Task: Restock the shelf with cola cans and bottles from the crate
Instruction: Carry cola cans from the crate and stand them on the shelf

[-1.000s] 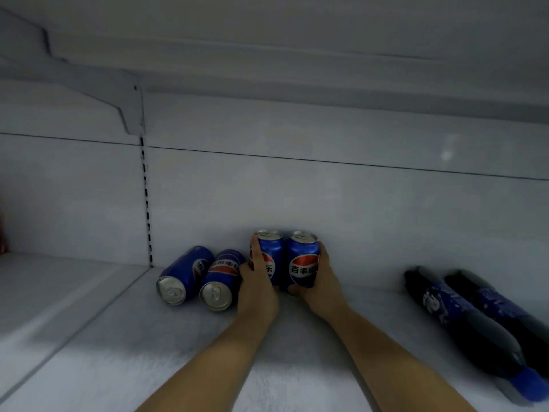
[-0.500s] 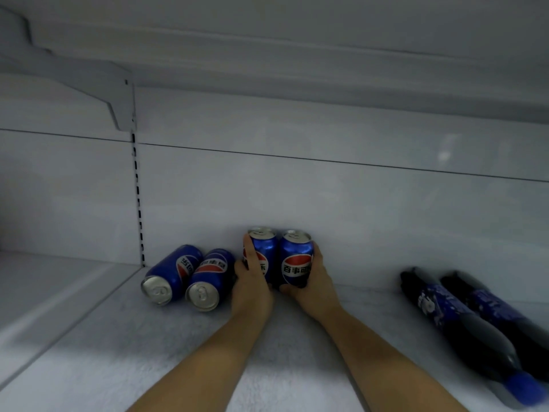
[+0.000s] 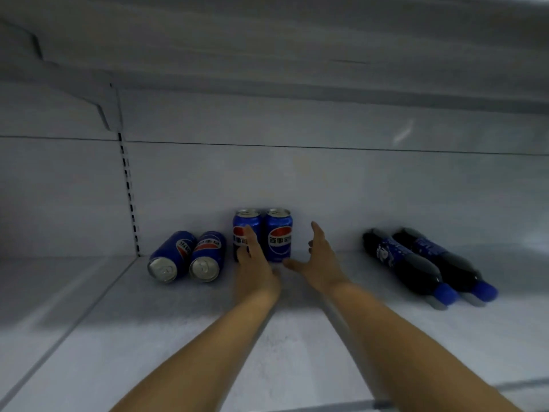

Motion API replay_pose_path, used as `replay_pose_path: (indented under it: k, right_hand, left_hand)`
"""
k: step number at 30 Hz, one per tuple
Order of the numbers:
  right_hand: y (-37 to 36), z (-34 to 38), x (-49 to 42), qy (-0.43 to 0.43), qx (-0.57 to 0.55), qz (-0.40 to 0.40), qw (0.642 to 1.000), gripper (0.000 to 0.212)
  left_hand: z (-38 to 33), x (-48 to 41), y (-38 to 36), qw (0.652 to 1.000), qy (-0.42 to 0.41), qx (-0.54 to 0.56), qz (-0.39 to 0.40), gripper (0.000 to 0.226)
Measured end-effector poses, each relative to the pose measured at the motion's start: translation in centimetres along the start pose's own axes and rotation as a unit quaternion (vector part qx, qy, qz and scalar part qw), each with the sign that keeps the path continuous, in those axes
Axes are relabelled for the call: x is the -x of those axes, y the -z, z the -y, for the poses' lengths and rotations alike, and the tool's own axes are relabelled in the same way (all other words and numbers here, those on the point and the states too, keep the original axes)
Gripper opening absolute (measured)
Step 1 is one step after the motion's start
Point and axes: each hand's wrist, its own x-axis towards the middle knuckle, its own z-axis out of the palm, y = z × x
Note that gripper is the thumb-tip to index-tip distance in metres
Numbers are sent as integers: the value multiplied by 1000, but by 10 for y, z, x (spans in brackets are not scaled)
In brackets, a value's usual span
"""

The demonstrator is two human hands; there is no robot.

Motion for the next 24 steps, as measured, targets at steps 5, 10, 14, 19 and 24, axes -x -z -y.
replay_pose_path:
  k: [5, 10, 14, 19, 24]
  right_hand:
    - [27, 5, 33, -33, -16, -59, 998, 102]
    - [91, 5, 84, 1, -24, -105, 994, 90]
    - [171, -22, 142, -3, -6, -151, 989, 88]
    - [299, -80, 233, -56, 47, -241, 968, 79]
    - [409, -136, 319, -118, 85, -314, 938, 77]
  left_hand:
    - [-23, 31, 14, 999, -37, 23, 11, 93]
    - [-73, 71, 5, 986, -143, 88, 24, 93]
    - [-144, 127, -33, 972, -185, 132, 60, 93]
    - [-235, 219, -109, 953, -222, 175, 106, 90]
    - [-324, 302, -182, 930, -250, 216, 164, 89]
